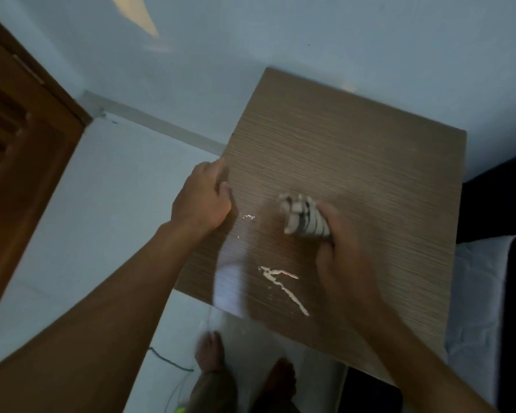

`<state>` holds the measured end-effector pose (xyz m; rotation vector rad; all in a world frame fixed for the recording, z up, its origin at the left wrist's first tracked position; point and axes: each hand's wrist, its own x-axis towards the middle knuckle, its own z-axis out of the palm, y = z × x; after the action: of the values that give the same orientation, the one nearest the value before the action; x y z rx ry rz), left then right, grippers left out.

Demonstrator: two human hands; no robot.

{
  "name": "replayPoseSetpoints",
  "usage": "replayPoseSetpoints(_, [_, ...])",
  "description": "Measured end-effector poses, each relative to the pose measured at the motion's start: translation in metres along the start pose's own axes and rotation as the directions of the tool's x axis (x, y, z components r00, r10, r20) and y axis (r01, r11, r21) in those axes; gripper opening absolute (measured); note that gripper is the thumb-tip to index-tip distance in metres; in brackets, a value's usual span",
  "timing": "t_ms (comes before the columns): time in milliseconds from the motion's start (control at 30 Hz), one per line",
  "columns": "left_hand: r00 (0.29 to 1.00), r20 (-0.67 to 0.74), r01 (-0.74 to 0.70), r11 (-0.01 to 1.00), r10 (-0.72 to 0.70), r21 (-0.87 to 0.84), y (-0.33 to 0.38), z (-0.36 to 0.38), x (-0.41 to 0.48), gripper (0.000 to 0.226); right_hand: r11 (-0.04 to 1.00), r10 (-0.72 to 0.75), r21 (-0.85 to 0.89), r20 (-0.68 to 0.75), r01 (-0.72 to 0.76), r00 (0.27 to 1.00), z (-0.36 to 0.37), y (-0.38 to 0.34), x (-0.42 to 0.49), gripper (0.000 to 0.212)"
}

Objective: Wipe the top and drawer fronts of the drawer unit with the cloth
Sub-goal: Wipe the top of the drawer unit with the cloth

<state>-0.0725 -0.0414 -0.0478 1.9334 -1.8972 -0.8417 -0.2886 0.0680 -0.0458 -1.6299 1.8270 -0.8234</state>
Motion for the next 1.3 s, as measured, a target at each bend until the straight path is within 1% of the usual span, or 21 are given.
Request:
replayPoseSetpoints(33, [0.998,-0.017,0.056,0.998,-0.056,0.001,-0.006,-0.001,-0.007,0.048,1.000,-0.016,-0.023,0.003,0.016,1.000,-0.002,-0.003,0.023,0.048])
replayPoseSetpoints(100, [0.980,-0.008,0.201,0.980,-0.201,-0.003,-0.020,-0.001,-0.019,0.049,0.994,-0.039,-0.105,0.036,0.042,0.999,0.001,-0.008,0.072,0.044])
replayPoseSetpoints(167, [0.951,0.007,0.310,0.950,-0.310,-0.033,-0.034,-0.001,-0.030,0.044,0.987,-0.025,-0.153,0.077,0.037,0.997,0.013,-0.012,0.116,0.041])
replayPoseSetpoints(267, [0.932,-0.020,0.361,0.930,-0.363,-0.069,-0.046,0.000,-0.039,0.030,0.982,0.022,-0.186,0.143,0.005,0.989,0.041,-0.017,0.160,0.045])
replayPoseSetpoints(333, [0.919,-0.022,0.389,0.915,-0.393,-0.107,-0.049,-0.002,-0.042,0.028,0.970,-0.015,-0.238,0.149,0.050,0.989,0.064,-0.020,0.168,0.047])
replayPoseSetpoints(400, [0.894,0.008,0.441,0.879,-0.447,-0.181,-0.050,-0.005,-0.042,0.027,0.953,-0.089,-0.274,0.162,0.132,0.983,0.084,-0.028,0.162,0.048])
replayPoseSetpoints(467, [0.872,0.041,0.482,0.839,-0.489,-0.252,-0.052,-0.007,-0.040,0.025,0.936,-0.161,-0.272,0.241,0.226,0.957,0.100,-0.036,0.146,0.048])
replayPoseSetpoints(533, [0.853,0.060,0.510,0.806,-0.518,-0.300,-0.052,-0.008,-0.039,0.024,0.908,-0.242,-0.253,0.334,0.335,0.911,0.105,-0.037,0.127,0.049])
replayPoseSetpoints(600, [0.841,0.068,0.526,0.785,-0.536,-0.327,-0.052,-0.008,-0.039,0.024,0.879,-0.325,-0.207,0.398,0.429,0.858,0.099,-0.030,0.106,0.048])
replayPoseSetpoints(667, [0.838,0.075,0.531,0.775,-0.541,-0.343,-0.051,-0.008,-0.038,0.022,0.877,-0.351,-0.147,0.453,0.457,0.819,0.087,-0.017,0.080,0.047])
replayPoseSetpoints(733, [0.830,0.087,0.543,0.763,-0.550,-0.351,-0.051,-0.009,-0.037,0.022,0.881,-0.345,-0.115,0.510,0.460,0.788,0.073,-0.004,0.051,0.050])
replayPoseSetpoints(800, [0.823,0.096,0.554,0.754,-0.560,-0.352,-0.051,-0.010,-0.036,0.022,0.890,-0.316,-0.110,0.548,0.442,0.774,0.060,0.009,0.020,0.050])
replayPoseSetpoints(833, [0.820,0.100,0.558,0.751,-0.563,-0.353,-0.051,-0.010,-0.036,0.022,0.887,-0.326,-0.100,0.554,0.450,0.766,0.054,0.014,0.005,0.049])
replayPoseSetpoints(900, [0.816,0.108,0.565,0.745,-0.567,-0.356,-0.051,-0.010,-0.036,0.022,0.870,-0.369,-0.074,0.557,0.487,0.744,0.043,0.025,-0.019,0.048])
replayPoseSetpoints(967, [0.816,0.110,0.565,0.744,-0.568,-0.356,-0.050,-0.010,-0.036,0.023,0.872,-0.386,-0.046,0.545,0.487,0.744,0.034,0.031,-0.035,0.048])
replayPoseSetpoints(1067, [0.815,0.117,0.567,0.740,-0.567,-0.362,-0.050,-0.011,-0.036,0.024,0.899,-0.386,-0.015,0.444,0.437,0.809,0.024,0.023,-0.033,0.047])
replayPoseSetpoints(1133, [0.810,0.125,0.574,0.732,-0.572,-0.368,-0.050,-0.011,-0.036,0.024,0.909,-0.384,-0.009,0.377,0.418,0.843,0.023,0.008,-0.009,0.048])
replayPoseSetpoints(1233, [0.806,0.129,0.579,0.723,-0.577,-0.377,-0.050,-0.011,-0.036,0.026,0.909,-0.378,-0.064,0.283,0.411,0.881,0.035,-0.020,0.045,0.045])
replayPoseSetpoints(1300, [0.808,0.132,0.577,0.724,-0.575,-0.380,-0.050,-0.011,-0.037,0.026,0.926,-0.329,-0.118,0.214,0.358,0.920,0.052,-0.039,0.083,0.038])
